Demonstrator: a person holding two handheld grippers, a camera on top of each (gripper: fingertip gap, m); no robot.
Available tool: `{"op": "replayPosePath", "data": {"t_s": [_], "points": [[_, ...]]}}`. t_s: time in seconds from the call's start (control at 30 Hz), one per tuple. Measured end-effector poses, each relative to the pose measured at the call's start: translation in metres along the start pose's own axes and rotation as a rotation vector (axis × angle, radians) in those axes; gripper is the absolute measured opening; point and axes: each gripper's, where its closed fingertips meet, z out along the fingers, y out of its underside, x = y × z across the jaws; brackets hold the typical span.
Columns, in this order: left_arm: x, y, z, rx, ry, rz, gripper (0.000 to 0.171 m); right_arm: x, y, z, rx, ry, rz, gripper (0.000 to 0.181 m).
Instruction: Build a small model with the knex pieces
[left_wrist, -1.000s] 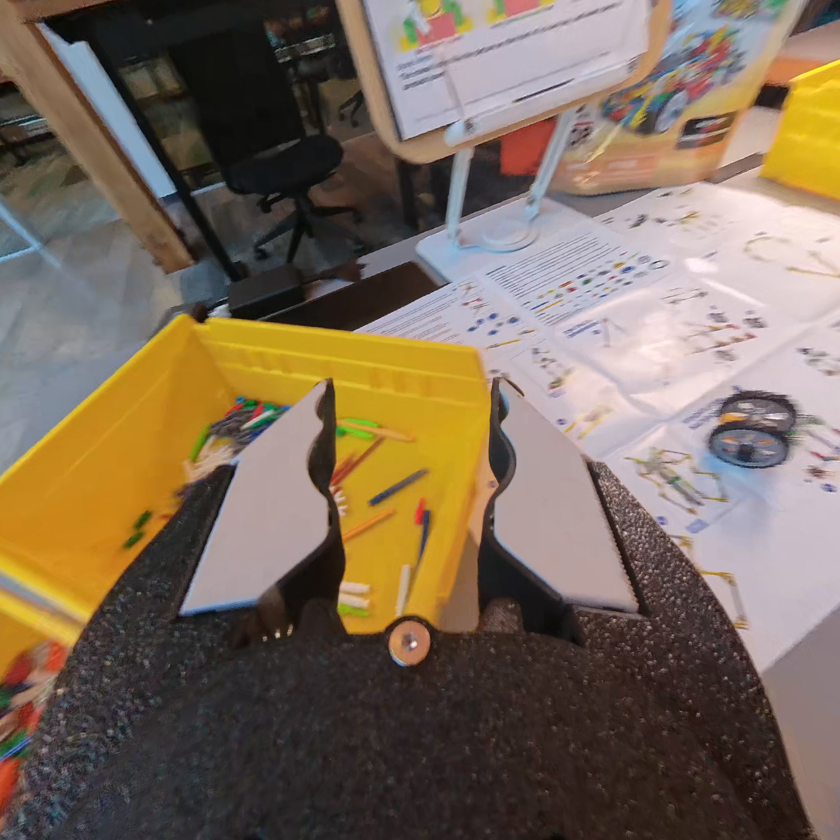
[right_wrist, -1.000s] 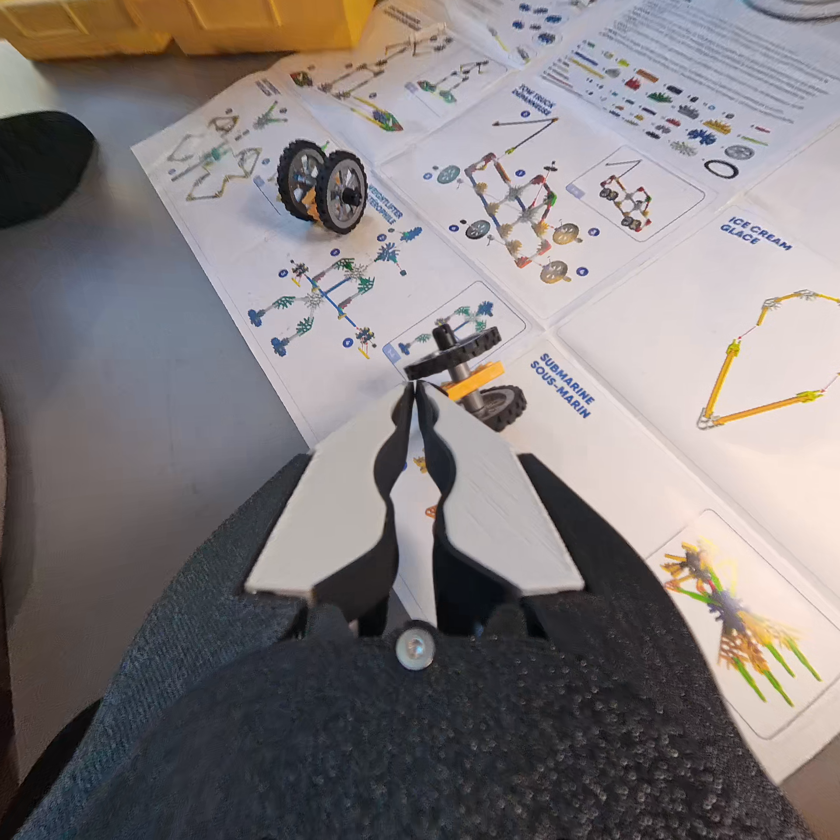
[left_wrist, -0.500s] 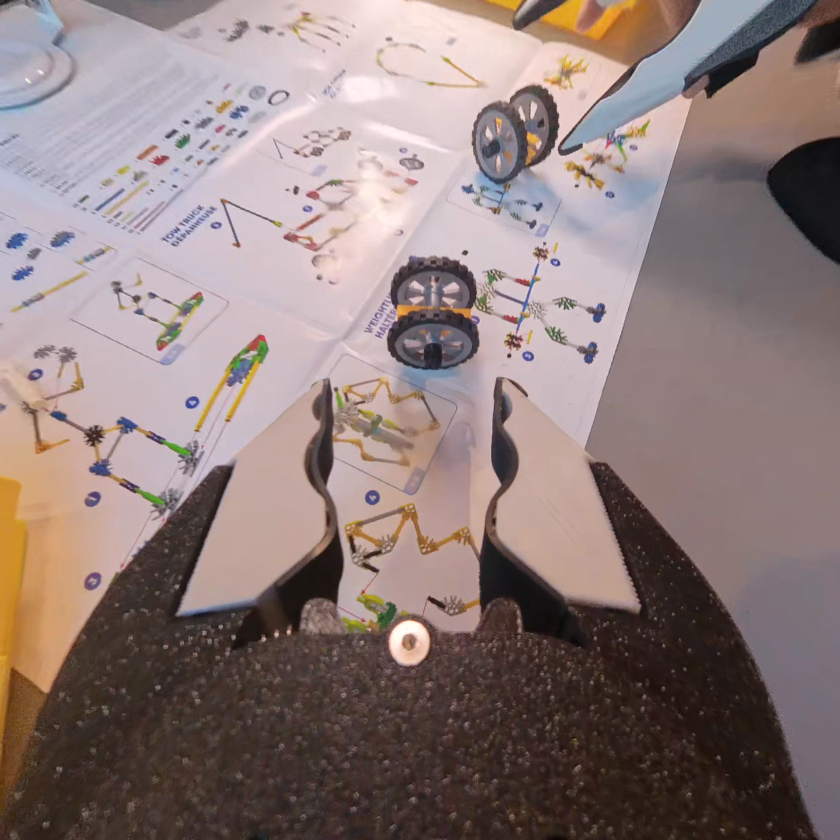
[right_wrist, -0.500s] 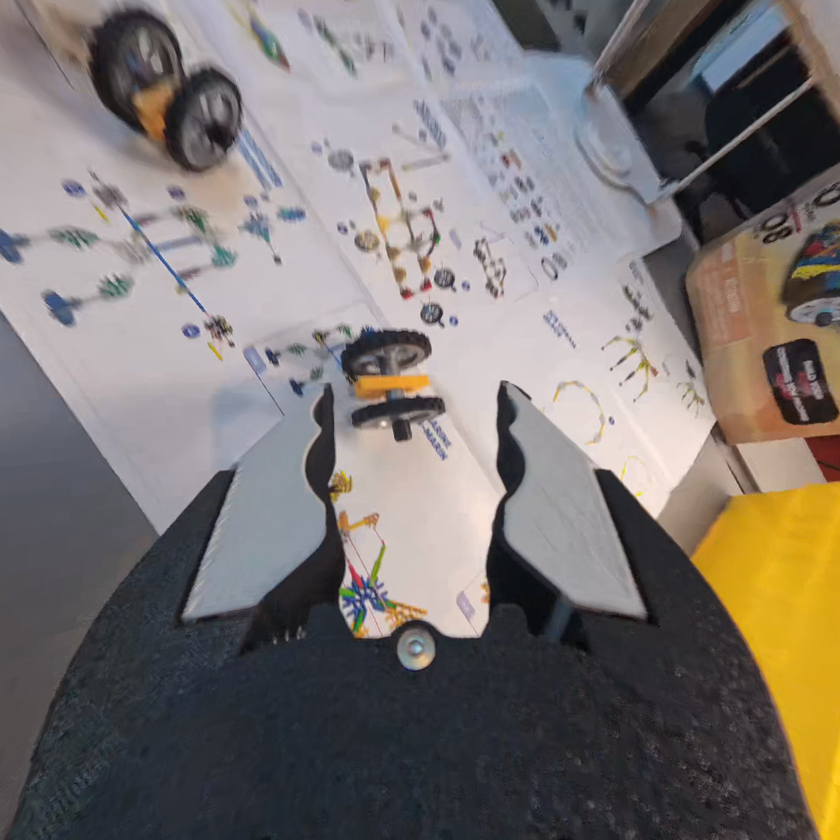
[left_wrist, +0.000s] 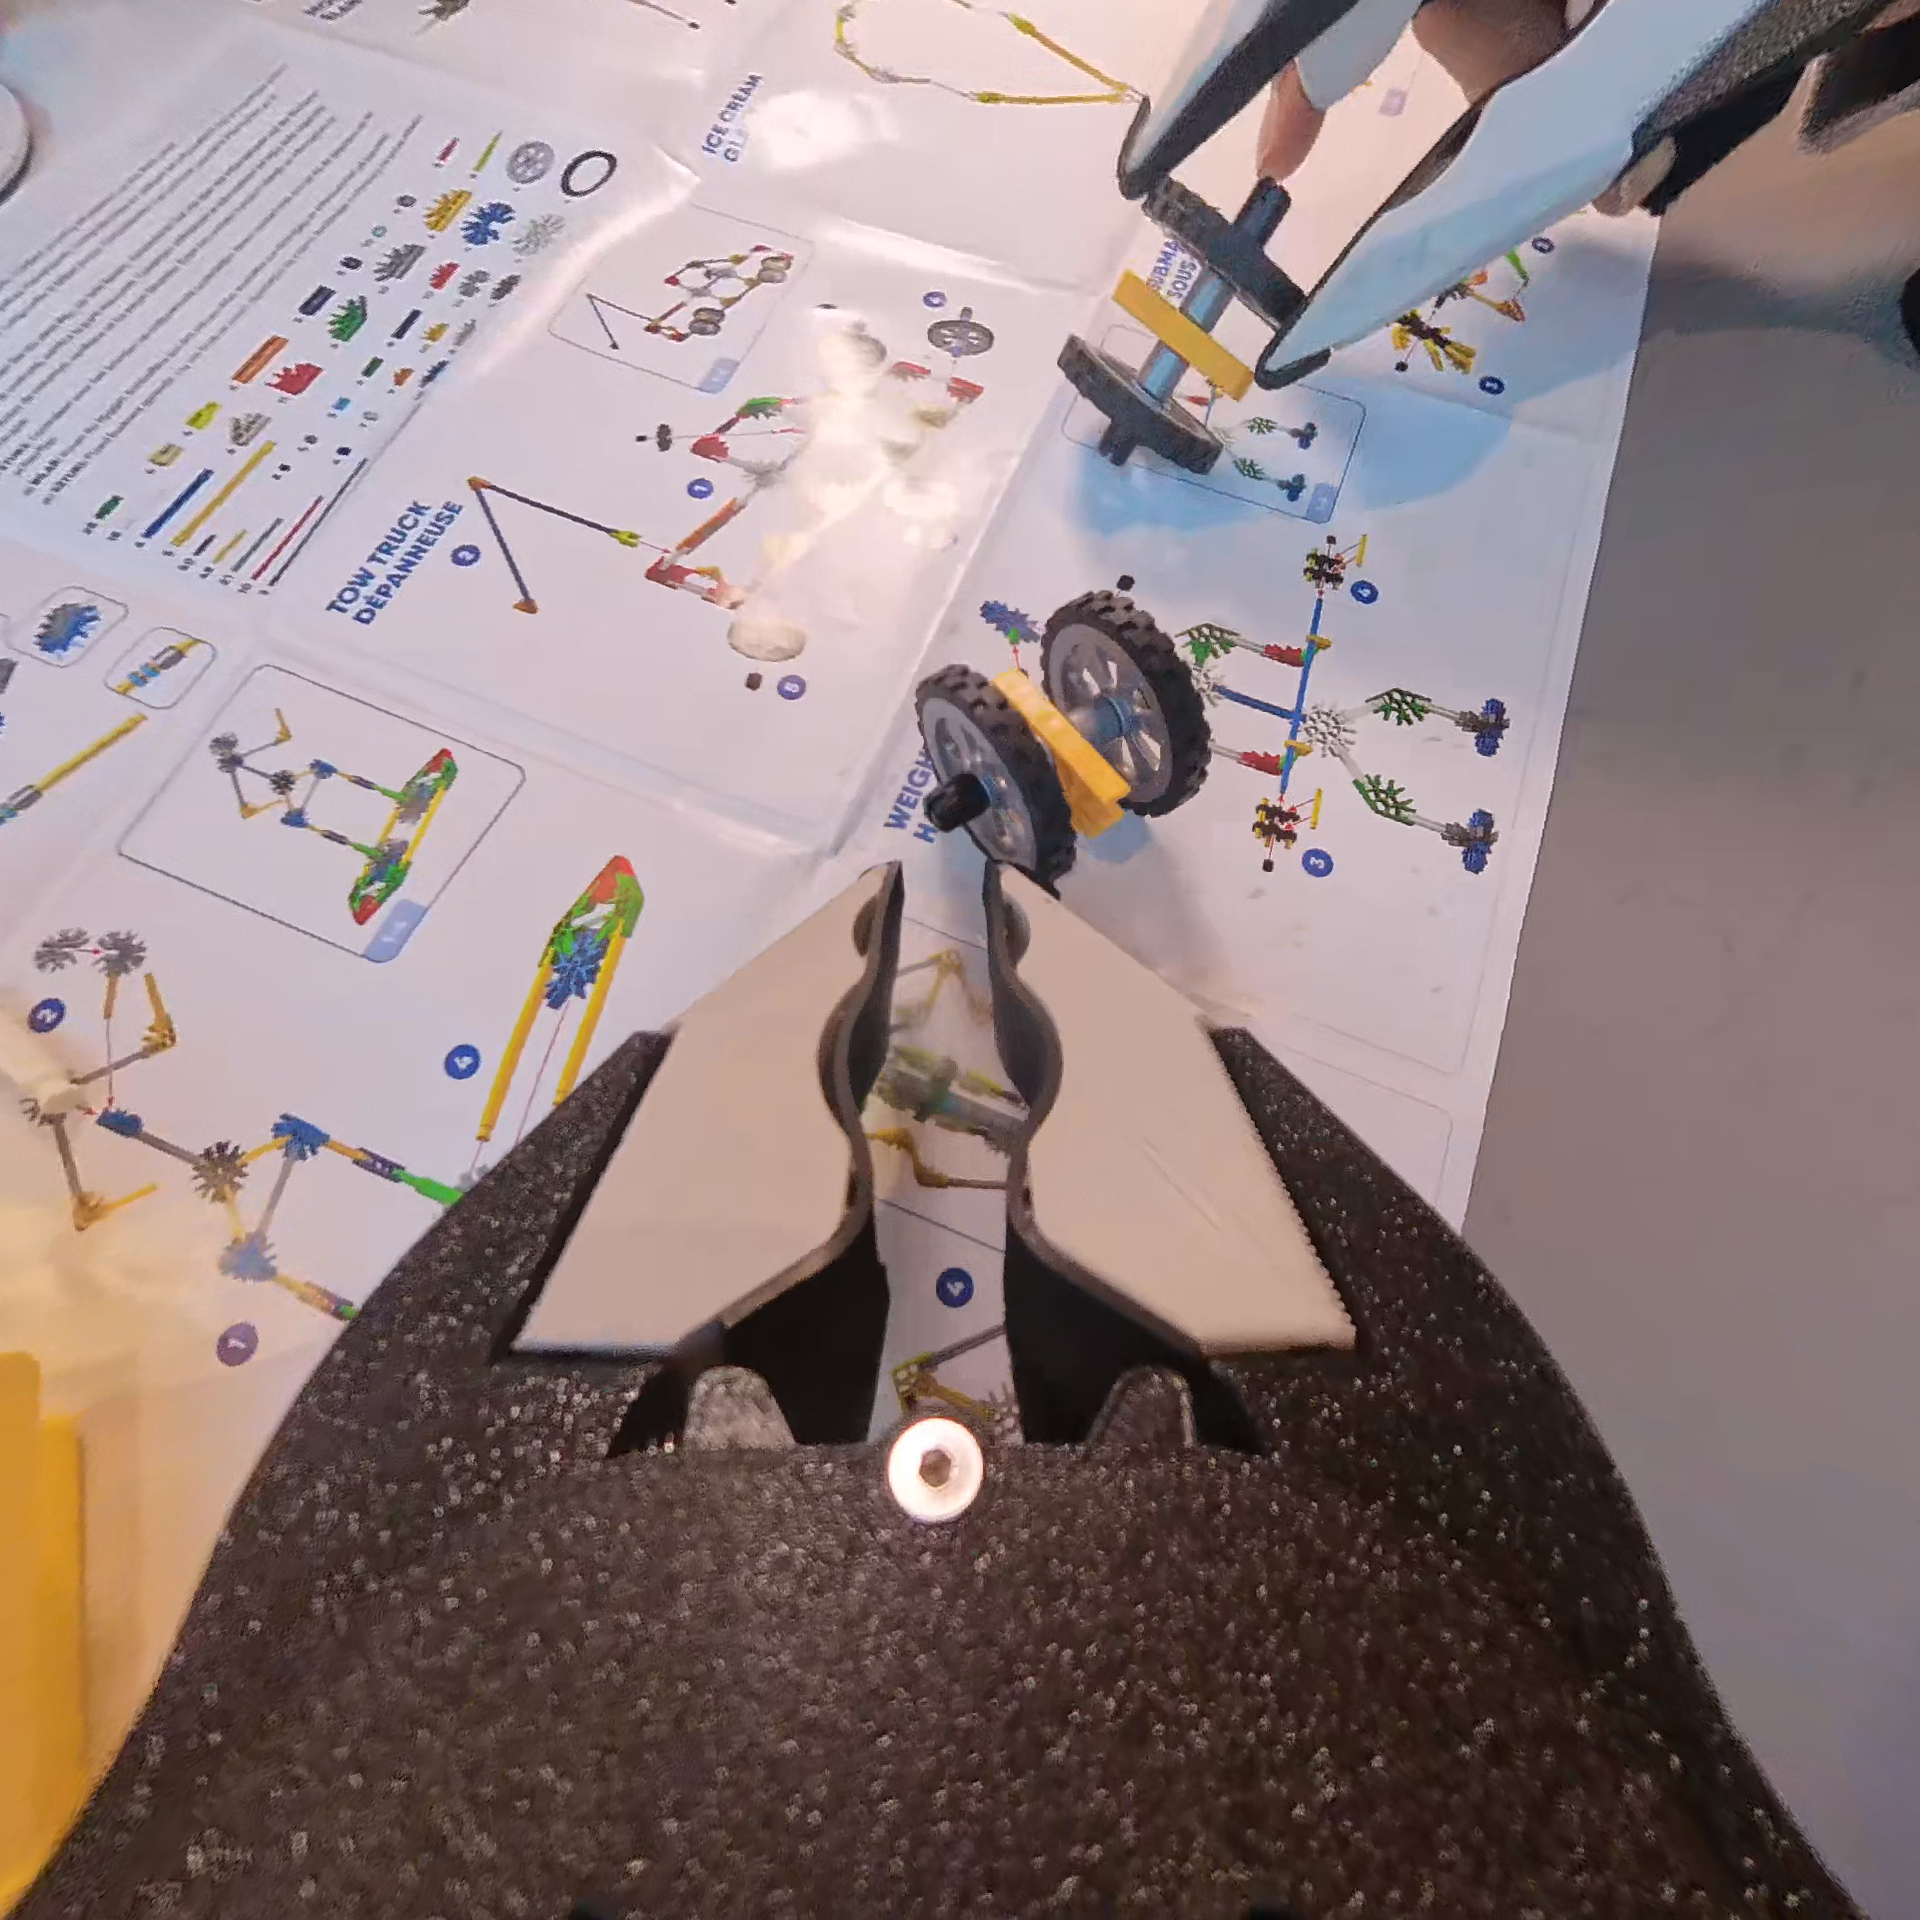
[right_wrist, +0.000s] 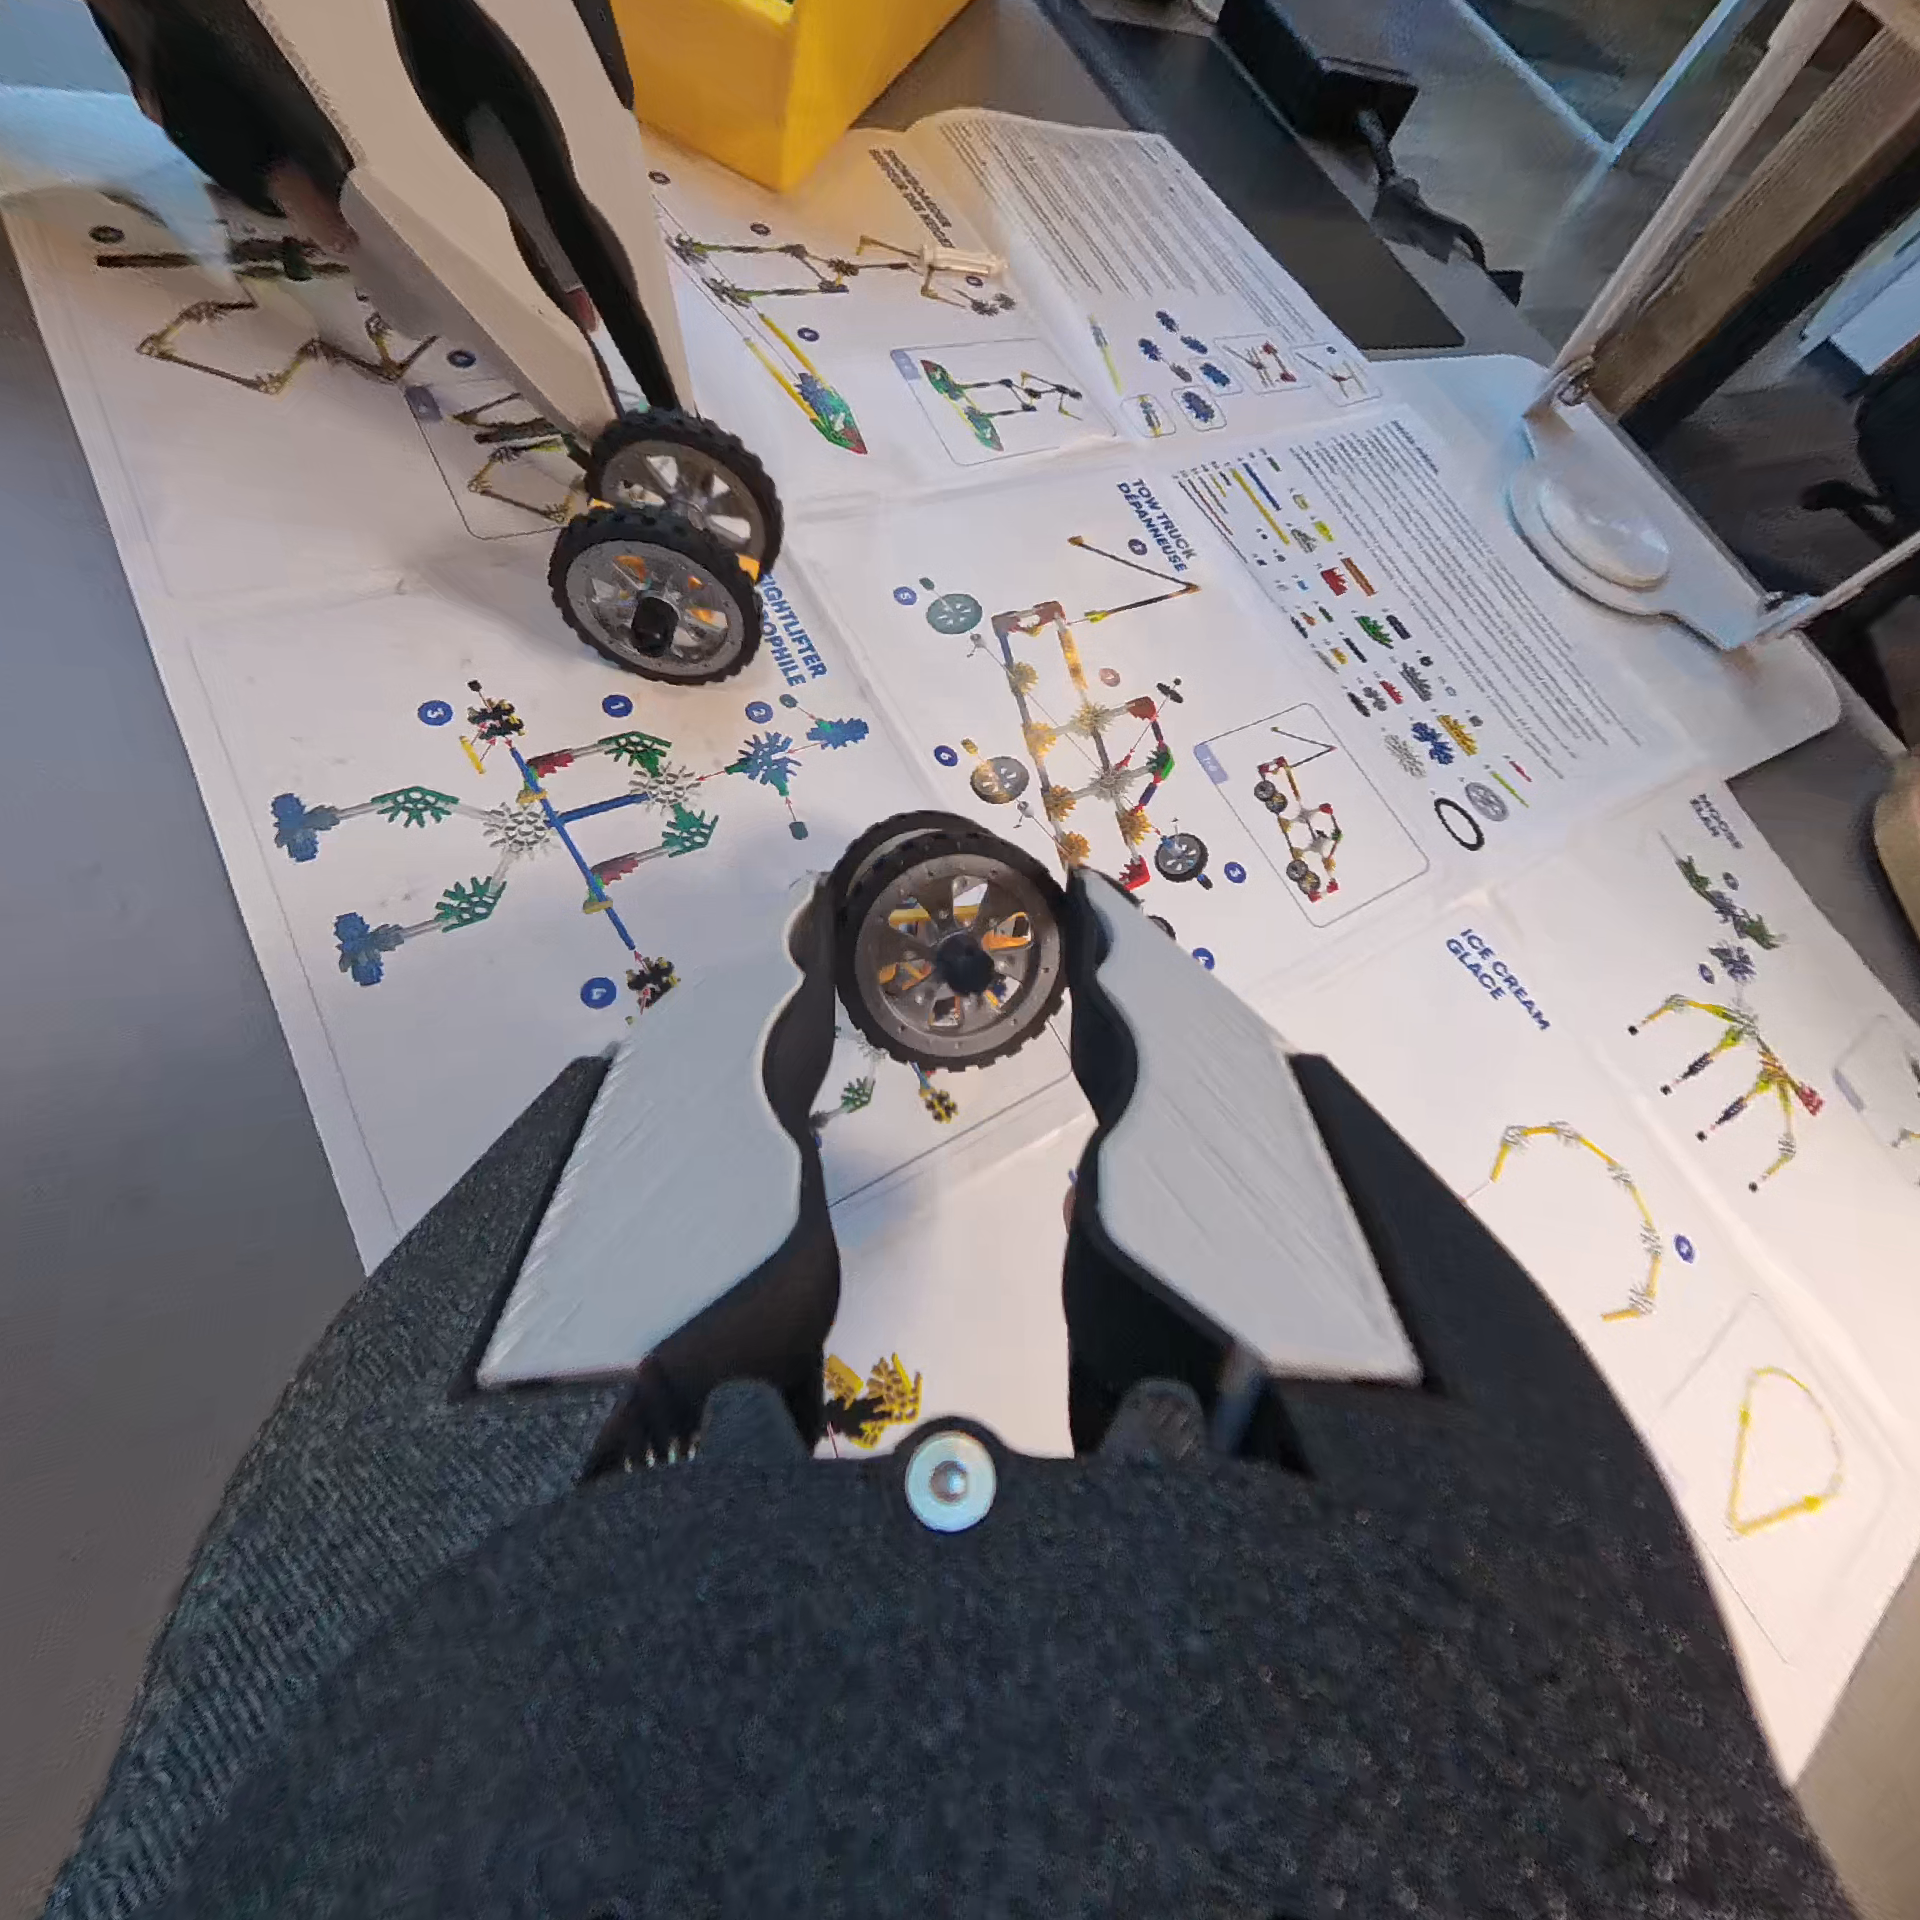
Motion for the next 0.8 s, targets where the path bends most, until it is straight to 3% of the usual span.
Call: {"op": "replayPosePath", "data": {"t_s": [0.2,0.33,0.53,0.7,0.8], "points": [[-0.002,-0.001,-0.011,0.046,-0.008,-0.024,0.02,0.003,0.009,-0.007,0.006,-0.023,0.043,0.042],[0.002,-0.003,-0.013,0.068,-0.005,-0.013,0.026,0.003,0.038,-0.019,-0.137,-0.053,0.014,0.044],[0.003,-0.007,-0.013,0.087,-0.055,0.014,0.03,-0.002,0.043,-0.016,-0.153,-0.048,-0.017,0.046],[0.004,-0.021,-0.031,0.197,-0.111,-0.014,0.035,0.004,0.01,-0.026,0.012,-0.02,0.032,0.066],[0.004,-0.03,-0.049,0.251,-0.181,0.006,0.039,0.006,-0.019,-0.039,0.151,0.013,0.037,0.069]]}}
